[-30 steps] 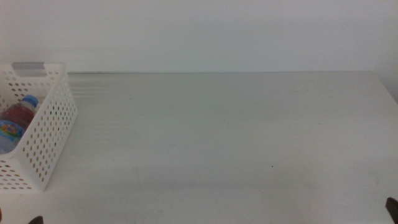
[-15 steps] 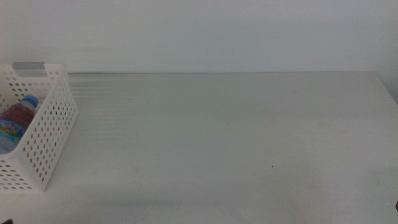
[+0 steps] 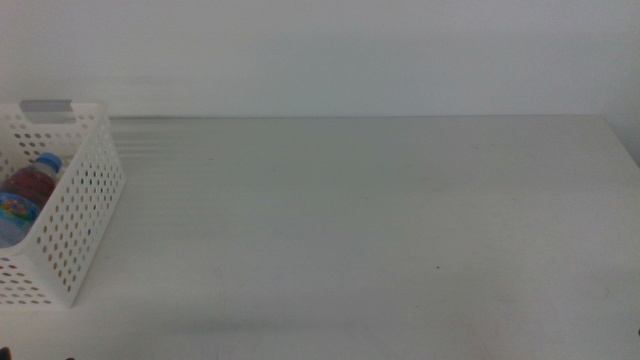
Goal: Use arms to grab the bottles and put them into the dustbin to the left of the table.
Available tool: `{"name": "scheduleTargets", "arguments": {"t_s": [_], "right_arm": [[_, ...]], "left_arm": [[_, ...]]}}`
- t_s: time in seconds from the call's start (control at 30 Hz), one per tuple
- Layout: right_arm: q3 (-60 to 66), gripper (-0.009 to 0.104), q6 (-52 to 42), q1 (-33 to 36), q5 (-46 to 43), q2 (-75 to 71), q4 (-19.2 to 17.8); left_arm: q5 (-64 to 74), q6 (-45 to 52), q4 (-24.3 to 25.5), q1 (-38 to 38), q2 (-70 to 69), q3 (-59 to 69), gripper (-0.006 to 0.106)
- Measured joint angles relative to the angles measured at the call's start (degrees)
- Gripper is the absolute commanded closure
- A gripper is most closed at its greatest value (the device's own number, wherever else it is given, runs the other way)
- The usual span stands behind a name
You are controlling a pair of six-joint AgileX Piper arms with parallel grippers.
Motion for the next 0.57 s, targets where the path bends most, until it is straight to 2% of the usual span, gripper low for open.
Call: {"name": "scheduleTargets", "arguments": {"t_s": [0.27, 0.57], "right_arm": [[0.0, 0.027, 0.0, 0.0, 0.0, 0.0, 0.0], [0.0, 0.027, 0.0, 0.0, 0.1, 0.0, 0.0]], "left_arm": [[-0.6, -9.3, 7.2, 0.0, 0.0, 0.1, 0.04], [-0.6, -13.6, 8.1, 0.0, 0.0, 0.1, 0.04]]}}
